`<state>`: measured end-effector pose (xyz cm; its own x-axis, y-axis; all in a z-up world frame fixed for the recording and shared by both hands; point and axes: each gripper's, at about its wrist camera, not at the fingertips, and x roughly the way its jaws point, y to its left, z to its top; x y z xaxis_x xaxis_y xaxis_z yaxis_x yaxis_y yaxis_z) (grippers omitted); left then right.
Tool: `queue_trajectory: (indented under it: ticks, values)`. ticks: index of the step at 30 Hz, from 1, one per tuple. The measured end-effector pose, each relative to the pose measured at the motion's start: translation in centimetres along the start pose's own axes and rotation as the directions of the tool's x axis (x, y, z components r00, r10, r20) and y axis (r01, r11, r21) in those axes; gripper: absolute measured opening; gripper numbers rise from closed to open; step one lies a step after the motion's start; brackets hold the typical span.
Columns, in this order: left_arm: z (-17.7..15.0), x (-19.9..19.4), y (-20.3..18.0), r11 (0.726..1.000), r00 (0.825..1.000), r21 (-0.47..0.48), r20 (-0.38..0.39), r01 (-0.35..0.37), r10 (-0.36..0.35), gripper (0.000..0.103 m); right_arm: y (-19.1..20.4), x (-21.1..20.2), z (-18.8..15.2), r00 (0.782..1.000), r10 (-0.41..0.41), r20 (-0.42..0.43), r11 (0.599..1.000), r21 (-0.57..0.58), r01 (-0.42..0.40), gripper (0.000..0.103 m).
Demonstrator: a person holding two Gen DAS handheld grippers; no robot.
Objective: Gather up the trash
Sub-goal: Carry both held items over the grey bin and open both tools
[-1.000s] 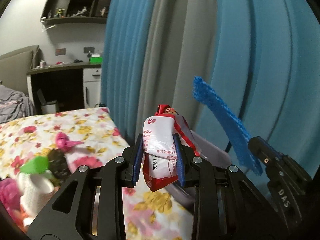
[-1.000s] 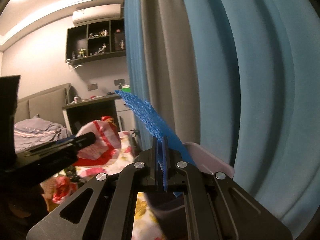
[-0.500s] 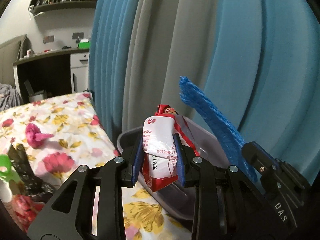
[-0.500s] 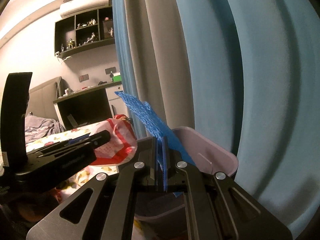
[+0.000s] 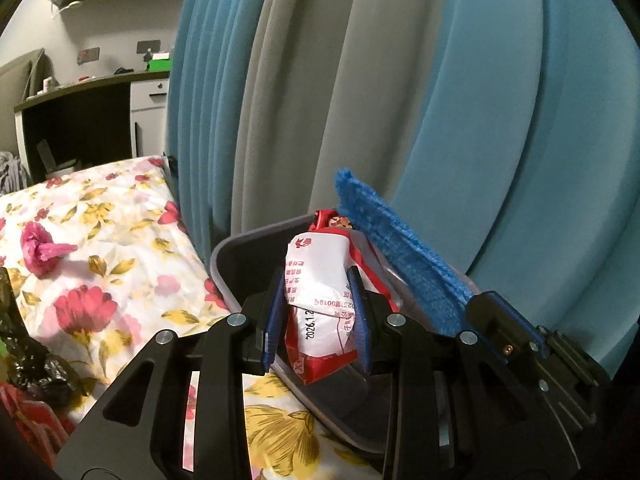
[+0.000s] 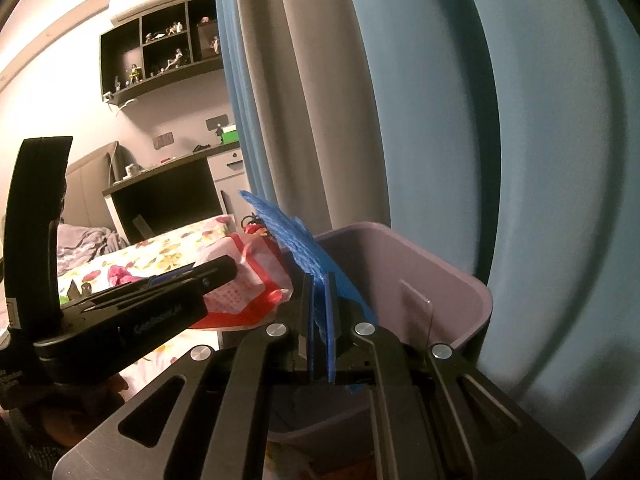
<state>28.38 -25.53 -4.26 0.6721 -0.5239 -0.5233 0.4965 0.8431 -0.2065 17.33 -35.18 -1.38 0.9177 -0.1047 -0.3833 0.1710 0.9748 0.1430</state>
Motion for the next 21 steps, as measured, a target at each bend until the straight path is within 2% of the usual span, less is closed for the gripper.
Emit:
queue_trajectory:
  ticks: [3, 4, 5, 8, 10, 12, 15, 19, 20, 21]
  values:
    - [-0.2, 0.4, -0.1, 1.0, 1.0, -0.004, -0.012, 0.01, -0.01, 0.03, -0.2, 0.1, -0.1, 1.0, 0.001, -0.005, 1.0, 0.0, -0.001, 0.007]
    - [-0.2, 0.6, 0.0, 1.0, 1.0, -0.006, -0.015, 0.015, -0.015, 0.03, -0.2, 0.1, -0.1, 1.0, 0.001, -0.005, 1.0, 0.001, -0.001, 0.011]
    - [-0.2, 0.7, 0.0, 1.0, 1.0, -0.01, -0.019, 0.021, -0.021, 0.031, -0.4, 0.1, -0.2, 1.0, 0.001, -0.006, 1.0, 0.002, -0.001, 0.02]
    - [-0.3, 1.3, 0.2, 0.999, 0.998, -0.019, -0.049, 0.039, -0.04, 0.037, -0.7, 0.3, 0.0, 1.0, -0.003, -0.006, 1.0, 0.005, 0.004, 0.032]
    - [-0.5, 1.4, 0.3, 0.998, 0.997, -0.034, -0.053, 0.05, -0.051, 0.062, -1.0, 0.2, -0.2, 1.0, -0.013, -0.006, 1.0, 0.005, 0.013, 0.033]
    - [-0.7, 1.1, 0.4, 0.998, 0.999, -0.046, -0.033, 0.04, -0.042, 0.069, -1.4, -0.1, -0.3, 1.0, -0.025, -0.004, 1.0, 0.012, 0.025, 0.037]
    - [-0.8, 0.6, 1.0, 0.997, 0.999, -0.071, -0.035, 0.021, -0.024, 0.078, -1.7, -0.7, -0.4, 0.999, -0.04, 0.009, 0.999, 0.016, 0.039, 0.049]
    - [-1.1, -1.2, 1.6, 0.995, 0.999, -0.084, -0.008, -0.051, 0.051, 0.091, -1.6, -1.8, 0.0, 0.998, -0.048, 0.036, 0.999, 0.022, 0.047, 0.07]
    - [-1.2, -1.9, 1.8, 0.995, 0.998, -0.086, -0.001, -0.06, 0.06, 0.092, -1.5, -2.2, 0.1, 0.998, -0.05, 0.046, 0.999, 0.022, 0.049, 0.077]
    - [-1.2, -2.4, 1.9, 0.994, 0.997, -0.089, 0.006, -0.071, 0.072, 0.093, -1.4, -2.6, 0.1, 0.997, -0.052, 0.056, 0.998, 0.023, 0.051, 0.08]
